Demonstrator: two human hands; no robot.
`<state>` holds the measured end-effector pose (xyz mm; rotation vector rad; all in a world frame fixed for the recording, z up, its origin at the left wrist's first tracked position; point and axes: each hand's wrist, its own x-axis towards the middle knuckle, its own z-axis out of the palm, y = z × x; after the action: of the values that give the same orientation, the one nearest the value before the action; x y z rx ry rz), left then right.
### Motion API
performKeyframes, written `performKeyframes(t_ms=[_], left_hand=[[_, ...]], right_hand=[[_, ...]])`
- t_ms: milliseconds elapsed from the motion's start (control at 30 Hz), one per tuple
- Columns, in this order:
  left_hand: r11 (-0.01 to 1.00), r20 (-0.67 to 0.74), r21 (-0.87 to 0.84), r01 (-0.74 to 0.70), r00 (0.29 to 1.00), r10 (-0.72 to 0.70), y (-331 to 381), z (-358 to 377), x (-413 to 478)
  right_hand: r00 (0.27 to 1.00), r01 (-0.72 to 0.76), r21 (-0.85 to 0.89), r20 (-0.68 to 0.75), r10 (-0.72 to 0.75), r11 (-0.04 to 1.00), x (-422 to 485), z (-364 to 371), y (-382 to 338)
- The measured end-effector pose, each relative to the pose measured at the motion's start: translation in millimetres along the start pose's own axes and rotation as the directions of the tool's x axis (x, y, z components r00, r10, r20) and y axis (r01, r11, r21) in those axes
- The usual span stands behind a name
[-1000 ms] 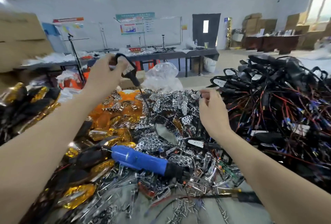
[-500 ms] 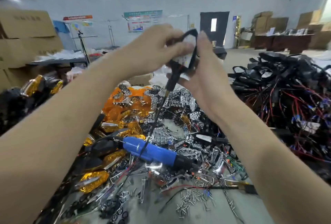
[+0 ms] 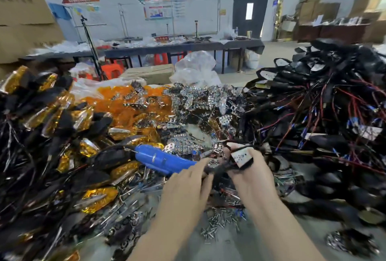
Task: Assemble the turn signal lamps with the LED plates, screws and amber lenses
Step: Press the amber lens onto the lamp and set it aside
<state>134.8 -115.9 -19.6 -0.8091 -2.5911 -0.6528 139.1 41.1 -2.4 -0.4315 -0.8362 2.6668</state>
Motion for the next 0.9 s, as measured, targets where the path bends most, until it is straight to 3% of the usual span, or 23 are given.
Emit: performKeyframes(t_ms=[100, 267, 600, 900], left_hand=[[0.998, 0.027, 0.029, 0.049, 0.998, -0.049, -21, 1, -2], [0.986, 0.205, -0.156, 0.067, 0.978, -0.034, -37, -9, 1], [0.993, -0.096, 0.108, -0.049, 0.994, 0.06, -46, -14, 4], [0.991, -0.125, 0.077, -0.108, 0.985, 0.117, -42, -9, -2]], right_hand=[[1.0, -0.008, 0.022, -0.019, 0.008, 1.0, 1, -8, 2], [0.999, -0.041, 0.051, 0.004, 0.041, 0.998, 5, -7, 3], [0.99, -0.082, 0.054, 0.121, 0.075, 0.995, 7, -11, 12], [0.969, -0.104, 0.108, 0.237, 0.076, 0.989, -2, -10, 11]])
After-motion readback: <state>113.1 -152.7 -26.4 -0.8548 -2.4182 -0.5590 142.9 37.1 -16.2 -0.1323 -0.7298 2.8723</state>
